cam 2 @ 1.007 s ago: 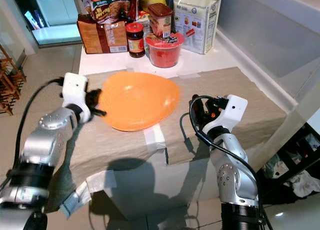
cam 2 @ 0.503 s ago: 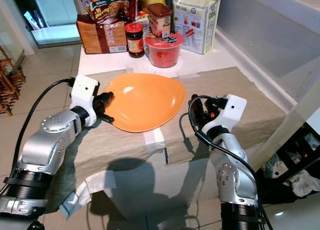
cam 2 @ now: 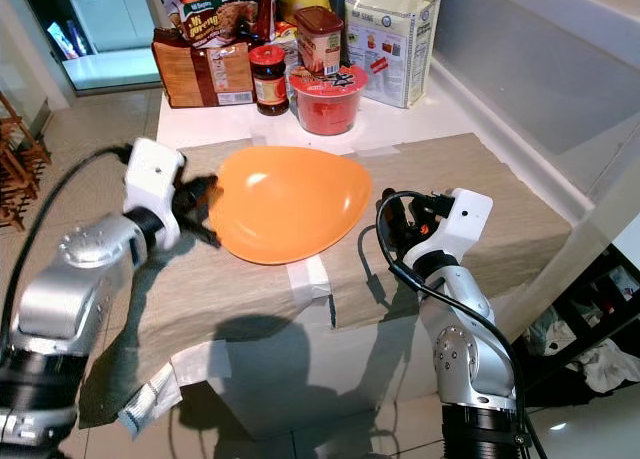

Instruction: Setting the table

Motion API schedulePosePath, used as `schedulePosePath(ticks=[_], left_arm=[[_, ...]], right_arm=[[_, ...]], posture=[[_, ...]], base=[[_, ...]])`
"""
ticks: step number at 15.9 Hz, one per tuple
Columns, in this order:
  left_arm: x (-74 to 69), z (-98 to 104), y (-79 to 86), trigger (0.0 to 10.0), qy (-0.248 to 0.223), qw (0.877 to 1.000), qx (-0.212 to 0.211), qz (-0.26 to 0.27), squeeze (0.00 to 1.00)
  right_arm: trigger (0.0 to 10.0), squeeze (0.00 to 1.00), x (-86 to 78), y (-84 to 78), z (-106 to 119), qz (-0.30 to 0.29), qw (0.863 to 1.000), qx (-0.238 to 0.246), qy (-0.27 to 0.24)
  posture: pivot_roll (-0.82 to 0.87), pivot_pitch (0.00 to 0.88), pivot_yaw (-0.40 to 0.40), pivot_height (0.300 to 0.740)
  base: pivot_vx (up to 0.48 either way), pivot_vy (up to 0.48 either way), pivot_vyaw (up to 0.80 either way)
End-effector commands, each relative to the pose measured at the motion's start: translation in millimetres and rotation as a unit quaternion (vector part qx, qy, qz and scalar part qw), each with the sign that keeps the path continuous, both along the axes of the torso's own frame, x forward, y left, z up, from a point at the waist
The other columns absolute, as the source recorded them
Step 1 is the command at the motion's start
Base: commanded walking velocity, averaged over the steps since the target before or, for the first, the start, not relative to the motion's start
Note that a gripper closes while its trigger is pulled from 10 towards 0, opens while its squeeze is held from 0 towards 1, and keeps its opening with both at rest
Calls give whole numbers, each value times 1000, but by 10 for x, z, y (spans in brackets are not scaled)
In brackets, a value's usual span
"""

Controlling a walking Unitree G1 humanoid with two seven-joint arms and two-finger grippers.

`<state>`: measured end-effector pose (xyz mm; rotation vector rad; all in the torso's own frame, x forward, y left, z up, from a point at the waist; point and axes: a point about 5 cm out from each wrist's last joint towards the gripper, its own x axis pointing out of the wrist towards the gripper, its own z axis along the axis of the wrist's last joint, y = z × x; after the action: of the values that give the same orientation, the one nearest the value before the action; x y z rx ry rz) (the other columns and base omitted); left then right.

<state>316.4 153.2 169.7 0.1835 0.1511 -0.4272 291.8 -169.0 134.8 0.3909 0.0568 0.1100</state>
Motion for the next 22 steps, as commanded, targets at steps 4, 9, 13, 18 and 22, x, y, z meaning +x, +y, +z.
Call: schedulePosePath(ticks=[4, 9, 13, 18, 22], left_arm=[[-120, 5, -155, 10000, 4, 998, 5, -56, 0], [-173, -15, -283, 10000, 18, 993, 33, -108, 0], [-159, -112, -275, 10000, 42, 992, 41, -115, 0], [-226, -261, -299, 10000, 72, 985, 42, -154, 0], [-271, -298, -349, 10000, 79, 979, 40, -186, 0]], right_arm=[[10000, 0, -38, 15, -226, -1, 998, -4, 55], [10000, 0, -40, 26, -230, 0, 998, -2, 56], [10000, 0, -30, 20, -190, 0, 999, 0, 52], [10000, 0, 156, 71, 94, 18, 999, 22, 25], [10000, 0, 226, 102, 186, 24, 997, 70, 26]], posture=[[-94, 0, 81, 740], [-94, 0, 83, 740], [-98, 1, 83, 740], [-91, 7, 80, 740], [-88, 9, 81, 740]], base=[[0, 0, 0], [0, 0, 0], [0, 0, 0], [0, 0, 0], [0, 0, 0]])
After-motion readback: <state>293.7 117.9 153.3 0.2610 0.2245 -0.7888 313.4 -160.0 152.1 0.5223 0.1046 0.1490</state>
